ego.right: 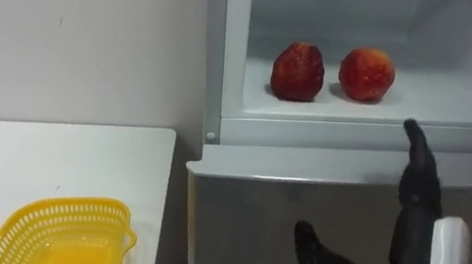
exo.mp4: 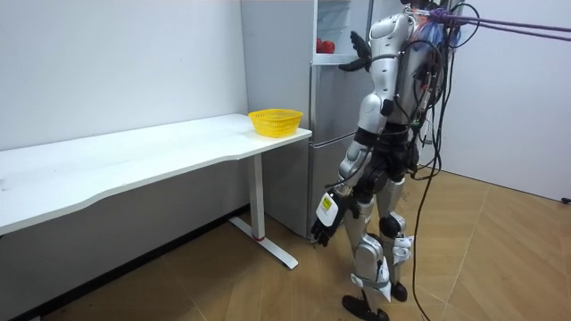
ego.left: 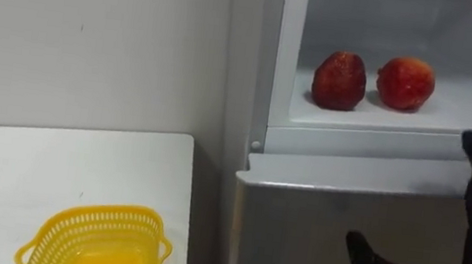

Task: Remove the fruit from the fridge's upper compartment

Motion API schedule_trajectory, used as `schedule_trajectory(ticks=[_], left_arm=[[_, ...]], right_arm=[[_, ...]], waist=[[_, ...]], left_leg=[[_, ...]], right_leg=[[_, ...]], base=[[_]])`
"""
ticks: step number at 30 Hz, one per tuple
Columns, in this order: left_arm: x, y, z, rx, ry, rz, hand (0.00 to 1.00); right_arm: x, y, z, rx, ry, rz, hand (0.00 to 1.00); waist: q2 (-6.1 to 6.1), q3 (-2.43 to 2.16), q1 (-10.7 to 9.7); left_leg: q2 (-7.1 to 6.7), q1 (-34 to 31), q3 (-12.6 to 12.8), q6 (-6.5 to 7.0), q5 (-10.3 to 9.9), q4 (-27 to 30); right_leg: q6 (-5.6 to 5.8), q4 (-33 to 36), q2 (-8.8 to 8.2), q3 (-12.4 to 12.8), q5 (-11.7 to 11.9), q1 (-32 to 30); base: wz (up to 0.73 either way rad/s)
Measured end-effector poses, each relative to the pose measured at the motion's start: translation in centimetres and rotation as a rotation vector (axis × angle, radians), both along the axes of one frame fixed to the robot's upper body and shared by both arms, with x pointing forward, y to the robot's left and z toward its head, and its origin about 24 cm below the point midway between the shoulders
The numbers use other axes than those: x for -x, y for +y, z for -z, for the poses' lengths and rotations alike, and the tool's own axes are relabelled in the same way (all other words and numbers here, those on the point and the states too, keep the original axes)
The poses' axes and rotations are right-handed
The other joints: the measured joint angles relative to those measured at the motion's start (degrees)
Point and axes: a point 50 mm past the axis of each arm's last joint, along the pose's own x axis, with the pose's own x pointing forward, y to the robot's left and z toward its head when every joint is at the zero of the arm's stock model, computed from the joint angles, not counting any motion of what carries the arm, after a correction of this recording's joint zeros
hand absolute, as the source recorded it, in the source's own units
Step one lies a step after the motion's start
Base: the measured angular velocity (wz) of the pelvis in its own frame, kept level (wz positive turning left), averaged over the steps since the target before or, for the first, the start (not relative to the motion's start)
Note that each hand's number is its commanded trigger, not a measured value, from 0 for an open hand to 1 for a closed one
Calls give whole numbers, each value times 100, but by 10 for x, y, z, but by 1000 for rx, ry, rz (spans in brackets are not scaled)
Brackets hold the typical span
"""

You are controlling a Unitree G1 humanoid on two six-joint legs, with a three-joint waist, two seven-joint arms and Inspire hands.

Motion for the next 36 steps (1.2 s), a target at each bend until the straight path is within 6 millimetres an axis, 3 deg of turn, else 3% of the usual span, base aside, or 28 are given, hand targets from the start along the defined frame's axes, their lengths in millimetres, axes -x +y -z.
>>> schedule_trajectory(ticks=[3, 4, 6, 12, 19, 26, 30, 36], left_arm=[[1, 4, -1, -21, 19, 17, 0], [4, 4, -1, -23, 25, 22, 0], [4, 4, -1, -23, 26, 26, 0], [2, 4, -1, -25, 24, 33, 0], [-2, 4, -1, -30, 23, 57, 0], [-11, 6, -1, -33, 36, 111, 0], [-13, 8, -2, -45, 44, 127, 0], [-11, 10, -2, -53, 58, 99, 0]], right_arm=[[0, 0, -9, 32, -64, 31, 0], [1, 1, -11, 32, -83, 36, 0], [1, 0, -15, 38, -114, 39, 0], [-4, 0, -32, 41, -215, 44, 0], [-7, -12, -55, 91, -333, 90, 0], [-14, -15, -56, 103, -338, 109, 0], [-34, -20, -57, 119, -310, 135, 0], [-51, -27, -67, 133, -286, 181, 0]], waist=[[-136, -21, 45], [-182, -49, 49], [-221, -33, 71], [-206, 18, 94], [-228, 18, 111], [-318, 34, 236], [-405, 46, 296], [-442, 21, 379]], left_leg=[[-7, 13, -78, -10, 8, 5], [-6, 18, -126, -9, 8, 8], [-14, 46, -165, -9, 8, 27], [-24, 45, -188, -7, 7, 60], [-16, 27, -320, -9, 8, 72], [-29, 23, -406, -11, 12, 98], [-36, 4, -461, -11, 12, 99], [-42, -27, -590, -14, 15, 153]], right_leg=[[0, -33, -3, -199, 0, 61], [0, -104, -8, -228, 0, 116], [5, -157, -13, -233, 3, 180], [11, -193, -29, -265, 6, 211], [9, -176, -27, -402, 7, 262], [2, -171, -38, -487, 11, 308], [2, -176, -43, -546, 11, 326], [2, -188, -47, -716, 11, 327]], base=[[16], [19], [12], [2], [8], [5], [7], [11]])
